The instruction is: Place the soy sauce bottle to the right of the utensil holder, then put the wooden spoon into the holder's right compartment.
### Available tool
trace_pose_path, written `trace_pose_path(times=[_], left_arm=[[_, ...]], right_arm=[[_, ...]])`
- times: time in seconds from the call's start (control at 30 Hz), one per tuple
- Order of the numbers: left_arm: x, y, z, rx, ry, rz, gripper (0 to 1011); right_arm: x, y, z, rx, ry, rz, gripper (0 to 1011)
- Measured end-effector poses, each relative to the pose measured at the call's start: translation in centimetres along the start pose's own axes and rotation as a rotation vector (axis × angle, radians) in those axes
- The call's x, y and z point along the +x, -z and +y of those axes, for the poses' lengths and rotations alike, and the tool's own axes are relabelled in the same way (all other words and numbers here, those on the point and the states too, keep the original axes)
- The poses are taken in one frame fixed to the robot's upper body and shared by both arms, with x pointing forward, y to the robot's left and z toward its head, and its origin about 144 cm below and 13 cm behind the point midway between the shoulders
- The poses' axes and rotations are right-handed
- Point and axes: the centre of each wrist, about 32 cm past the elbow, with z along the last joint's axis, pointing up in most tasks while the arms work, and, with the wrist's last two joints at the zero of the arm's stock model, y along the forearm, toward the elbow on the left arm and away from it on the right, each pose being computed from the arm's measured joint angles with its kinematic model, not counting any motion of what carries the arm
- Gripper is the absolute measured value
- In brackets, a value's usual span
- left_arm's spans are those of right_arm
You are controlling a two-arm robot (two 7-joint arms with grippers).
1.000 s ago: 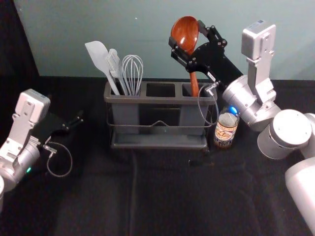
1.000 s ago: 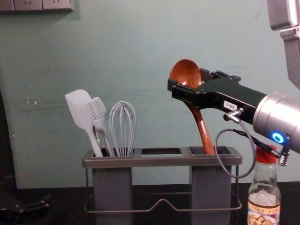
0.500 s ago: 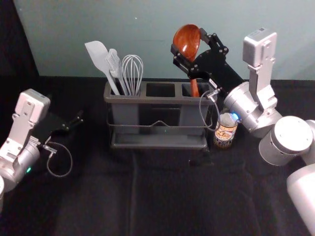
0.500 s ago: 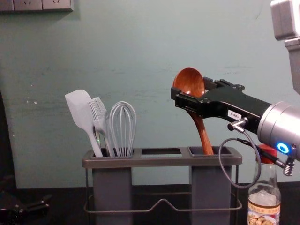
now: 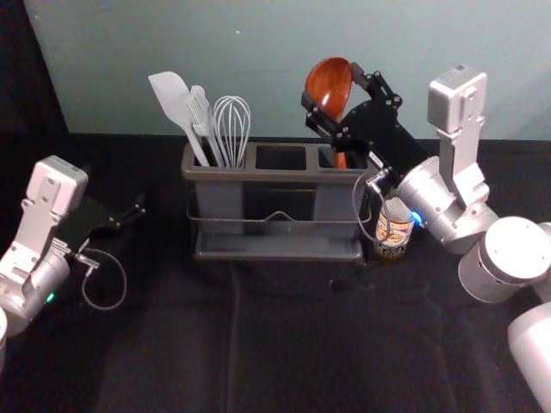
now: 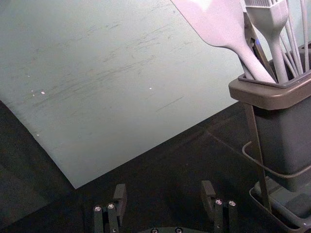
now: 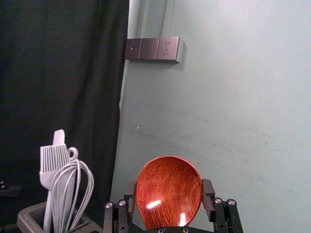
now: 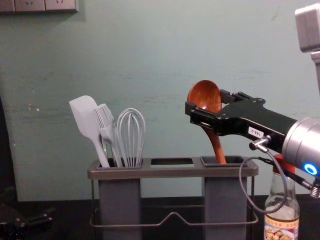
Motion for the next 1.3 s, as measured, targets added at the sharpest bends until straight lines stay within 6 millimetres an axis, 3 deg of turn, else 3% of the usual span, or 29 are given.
trace_pose_path(times=[0.4,0.83,1.07,1.3], left_arm=[[0.0,0.0,0.0,0.000,0.000,0.000,1005],[0.0,0.0,0.0,0.000,0.000,0.000,1005],[0.0,0.0,0.0,0.000,0.000,0.000,1005],[0.0,0.0,0.0,0.000,0.000,0.000,1005]], right_arm=[[-0.2,0.2,-1.1,-0.009,-0.005,-0.002,835],[-0.2,0.2,-1.1,-0.011,-0.004,-0.001,835],[-0.3,0.2,-1.1,-0.011,-0.005,0.000,1004],[-0.3,0.2,-1.0,-0.012,-0.005,0.000,1004]])
